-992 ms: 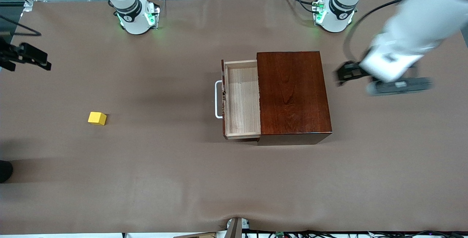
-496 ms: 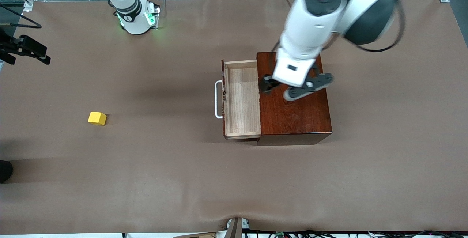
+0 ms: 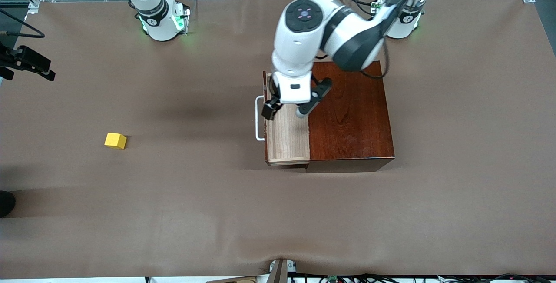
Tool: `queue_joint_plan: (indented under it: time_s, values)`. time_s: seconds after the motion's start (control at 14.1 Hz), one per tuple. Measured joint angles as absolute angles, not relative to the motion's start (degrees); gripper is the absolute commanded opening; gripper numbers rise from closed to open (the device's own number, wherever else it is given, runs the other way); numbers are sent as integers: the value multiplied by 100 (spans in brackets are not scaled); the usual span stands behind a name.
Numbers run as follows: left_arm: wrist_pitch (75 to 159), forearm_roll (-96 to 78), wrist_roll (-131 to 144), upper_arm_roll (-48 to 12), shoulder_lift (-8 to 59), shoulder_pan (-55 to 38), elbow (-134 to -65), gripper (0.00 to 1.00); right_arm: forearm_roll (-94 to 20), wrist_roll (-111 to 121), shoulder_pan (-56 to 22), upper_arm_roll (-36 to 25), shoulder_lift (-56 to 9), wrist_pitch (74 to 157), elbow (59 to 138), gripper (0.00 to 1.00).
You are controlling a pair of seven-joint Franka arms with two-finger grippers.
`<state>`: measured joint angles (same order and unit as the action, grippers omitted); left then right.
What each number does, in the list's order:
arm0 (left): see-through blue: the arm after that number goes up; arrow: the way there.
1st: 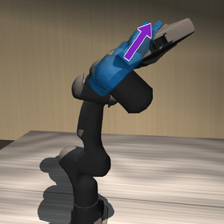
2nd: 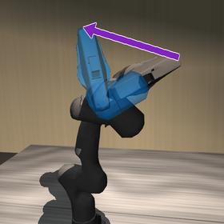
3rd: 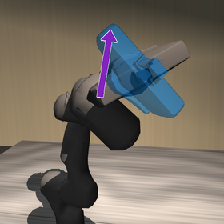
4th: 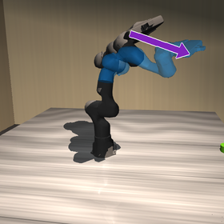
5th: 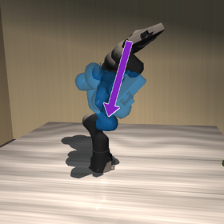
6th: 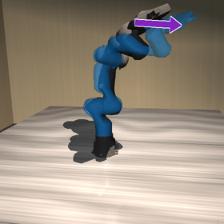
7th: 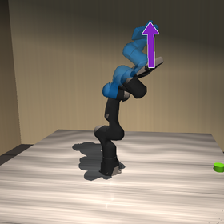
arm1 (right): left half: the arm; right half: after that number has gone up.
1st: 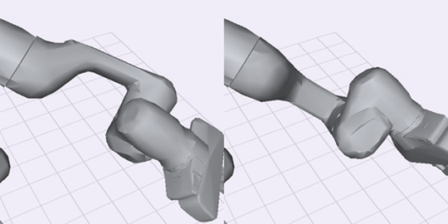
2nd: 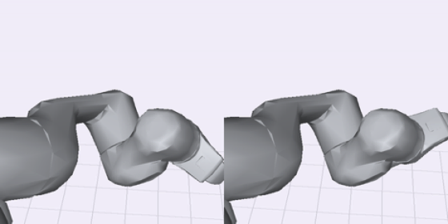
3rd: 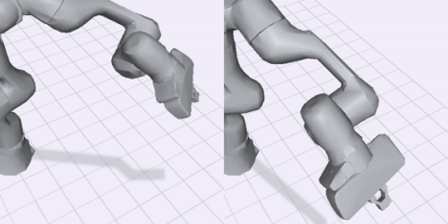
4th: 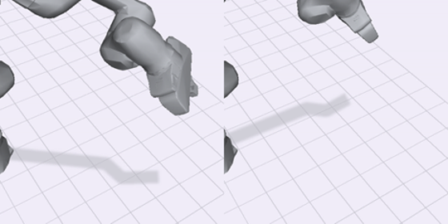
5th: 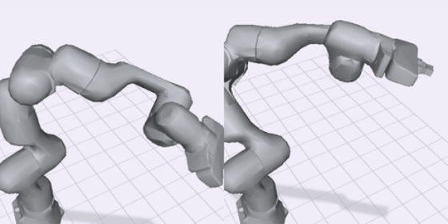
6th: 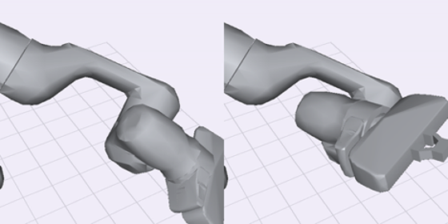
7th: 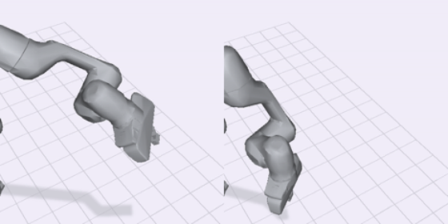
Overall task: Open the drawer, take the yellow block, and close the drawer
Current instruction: 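Move the left gripper over the open drawer front, then push the drawer front into the box with the left gripper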
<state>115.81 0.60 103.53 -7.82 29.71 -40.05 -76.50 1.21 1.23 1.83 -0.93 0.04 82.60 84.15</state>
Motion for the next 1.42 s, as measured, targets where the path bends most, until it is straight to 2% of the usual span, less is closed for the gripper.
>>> queue_joint_plan:
  time_s: [0.64, 1.06, 1.42]
  values:
    - [12089, 68, 13735, -710, 3695, -4706, -7635, 100, 121, 123, 182, -136, 5, 8260, 8416, 100]
    - [12576, 68, 14678, -484, 3948, -4693, -7625, 100, 121, 123, 182, -137, 5, 8260, 8417, 100]
    - [12605, 448, 14691, -458, 4051, -4742, -7624, 100, 121, 123, 182, -137, 5, 8260, 8417, 100]
